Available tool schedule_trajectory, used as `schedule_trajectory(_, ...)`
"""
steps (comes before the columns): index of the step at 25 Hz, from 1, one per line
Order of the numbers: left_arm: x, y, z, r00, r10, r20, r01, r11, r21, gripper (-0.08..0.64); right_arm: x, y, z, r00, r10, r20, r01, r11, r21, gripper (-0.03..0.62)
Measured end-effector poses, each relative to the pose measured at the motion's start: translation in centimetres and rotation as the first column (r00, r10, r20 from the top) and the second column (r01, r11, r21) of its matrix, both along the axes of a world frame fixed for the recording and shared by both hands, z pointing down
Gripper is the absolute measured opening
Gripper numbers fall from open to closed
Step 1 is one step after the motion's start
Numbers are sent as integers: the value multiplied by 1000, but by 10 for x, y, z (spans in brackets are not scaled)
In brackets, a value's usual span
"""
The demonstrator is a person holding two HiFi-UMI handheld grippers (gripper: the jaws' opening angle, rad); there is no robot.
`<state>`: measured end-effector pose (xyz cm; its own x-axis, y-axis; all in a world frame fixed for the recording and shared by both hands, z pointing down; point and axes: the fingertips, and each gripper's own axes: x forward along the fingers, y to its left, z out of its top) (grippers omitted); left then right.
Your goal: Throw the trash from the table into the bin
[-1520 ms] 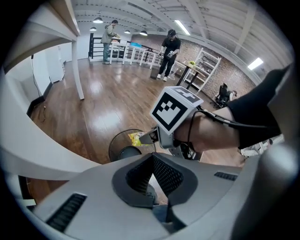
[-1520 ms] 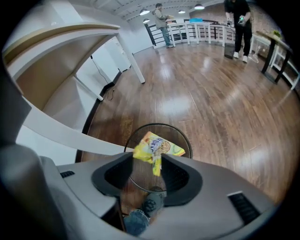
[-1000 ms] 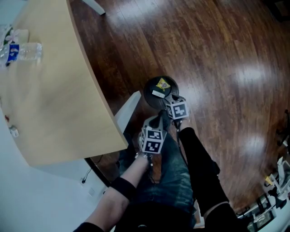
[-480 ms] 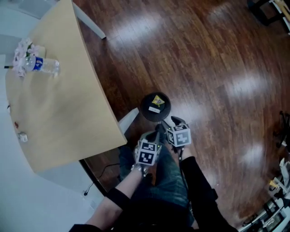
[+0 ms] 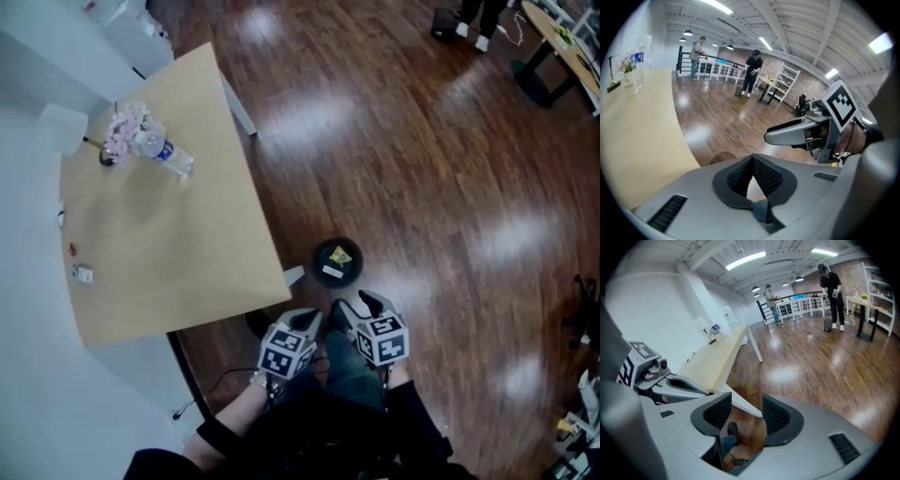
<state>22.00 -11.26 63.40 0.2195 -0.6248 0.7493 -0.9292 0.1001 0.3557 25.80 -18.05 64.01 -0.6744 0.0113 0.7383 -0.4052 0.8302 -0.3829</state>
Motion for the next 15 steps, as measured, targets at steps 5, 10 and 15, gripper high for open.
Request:
schedule_trajectory(5, -41, 46, -34, 994, -104, 26, 103, 994, 22, 3, -31, 37, -42, 995, -88, 52, 87, 996, 10, 73)
schedule_trajectory(10, -100, 99, -67, 966, -259, 21, 258, 965, 50, 3, -96, 88, -83, 953, -284, 102, 282, 959, 31, 0)
schedule_trajectory(15, -168, 172, -90, 933, -359, 25, 356, 931, 85, 3, -172, 152, -106, 904, -407, 134, 401, 913, 68, 0)
